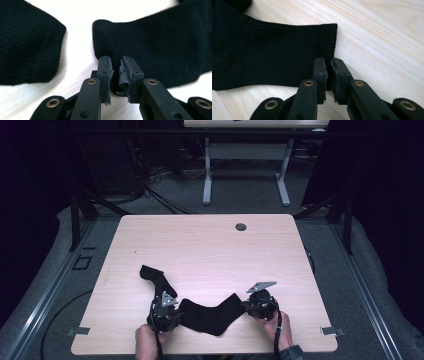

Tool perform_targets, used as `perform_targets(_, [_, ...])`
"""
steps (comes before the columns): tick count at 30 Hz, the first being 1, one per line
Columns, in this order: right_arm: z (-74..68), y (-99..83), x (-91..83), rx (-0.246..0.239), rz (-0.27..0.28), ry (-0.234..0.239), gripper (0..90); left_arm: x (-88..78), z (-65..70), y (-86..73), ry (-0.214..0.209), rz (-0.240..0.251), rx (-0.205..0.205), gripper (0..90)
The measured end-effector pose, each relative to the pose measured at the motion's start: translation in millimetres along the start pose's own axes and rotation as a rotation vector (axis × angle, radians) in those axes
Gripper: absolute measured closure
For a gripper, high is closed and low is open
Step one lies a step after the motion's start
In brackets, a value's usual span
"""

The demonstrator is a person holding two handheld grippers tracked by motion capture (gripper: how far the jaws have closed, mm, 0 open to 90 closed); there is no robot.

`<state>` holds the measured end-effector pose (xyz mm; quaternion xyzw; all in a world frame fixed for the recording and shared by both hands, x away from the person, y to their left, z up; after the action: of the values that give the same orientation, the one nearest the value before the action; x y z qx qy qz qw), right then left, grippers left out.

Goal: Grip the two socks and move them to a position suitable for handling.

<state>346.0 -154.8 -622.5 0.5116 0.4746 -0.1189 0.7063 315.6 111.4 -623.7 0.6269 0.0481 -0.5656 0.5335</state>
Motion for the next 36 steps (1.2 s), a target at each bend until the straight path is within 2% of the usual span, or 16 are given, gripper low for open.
perform_targets(2, [2.1,-2.9,-2.1,0.005,-0.007,-0.012,81.6,-0.6,1.1,-1.1,-0.001,0.001,0.003,73.6])
perform_targets(3, [3.9,-8.1,-6.1,0.025,-0.007,-0.019,81.2,-1.3,2.9,-2.8,-0.002,0.002,0.004,69.9])
perform_targets(6, [5.2,-13.7,-11.3,0.027,-0.018,-0.024,76.0,-3.6,3.5,-4.5,-0.001,-0.006,0.001,56.4])
perform_targets(7, [5.2,-13.7,-11.3,0.027,-0.018,-0.024,76.0,-5.7,3.3,-4.5,-0.003,0.000,-0.006,56.4])
perform_targets(9, [9.9,-13.4,-19.0,0.063,0.018,-0.019,68.8,-18.2,0.2,1.2,0.017,0.047,-0.012,43.7])
perform_targets(10, [9.9,-13.4,-19.0,0.063,0.018,-0.019,68.8,-18.2,0.2,1.2,0.017,0.047,-0.012,41.5])
perform_targets(11, [11.8,-12.6,-21.3,0.071,0.024,-0.019,68.3,-23.8,-1.5,5.4,0.025,0.075,-0.017,41.5])
perform_targets(12, [16.0,-7.0,-26.1,0.085,0.056,-0.027,66.6,-27.5,-2.2,9.4,0.023,0.089,-0.020,39.1])
perform_targets(14, [16.4,-3.9,-27.1,0.068,0.061,-0.023,66.5,-30.1,-4.2,17.6,0.035,0.096,-0.010,38.9])
perform_targets(17, [8.3,8.8,-21.3,0.004,0.085,-0.012,68.2,-17.1,1.7,31.2,0.004,0.070,0.053,43.2])
perform_targets(18, [6.4,10.4,-17.8,-0.017,0.077,-0.007,68.9,-17.1,1.7,31.2,0.004,0.070,0.053,46.1])
perform_targets(19, [3.7,11.5,-12.5,-0.030,0.066,0.008,70.3,-5.0,7.4,34.1,-0.016,0.040,0.079,50.2])
perform_targets(22, [0.8,10.2,-3.5,-0.052,0.034,0.013,74.7,8.9,11.6,32.8,-0.045,0.003,0.096,60.0])
perform_targets(25, [1.8,6.1,0.6,-0.058,0.023,-0.002,76.8,14.3,9.7,27.6,-0.052,-0.006,0.082,65.1])
perform_targets(29, [3.3,3.9,-0.6,-0.055,0.017,-0.010,77.8,16.1,4.8,19.9,-0.050,-0.015,0.071,66.0])
perform_targets(36, [1.7,0.0,-2.8,-0.046,0.018,-0.015,77.9,10.2,1.3,12.5,-0.065,0.015,0.044,65.7])
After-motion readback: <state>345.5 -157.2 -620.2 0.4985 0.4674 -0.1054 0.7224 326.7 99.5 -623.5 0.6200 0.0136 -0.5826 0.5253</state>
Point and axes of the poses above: each handheld gripper's, and its own axes: x roughly forward along the jaws, y roughly out of its top, z roughly to its right, the point moved 7 cm from there along x, roughly forward along the jaws, and after that the axes turned 10 degrees about -y, right-handed, at the moved point
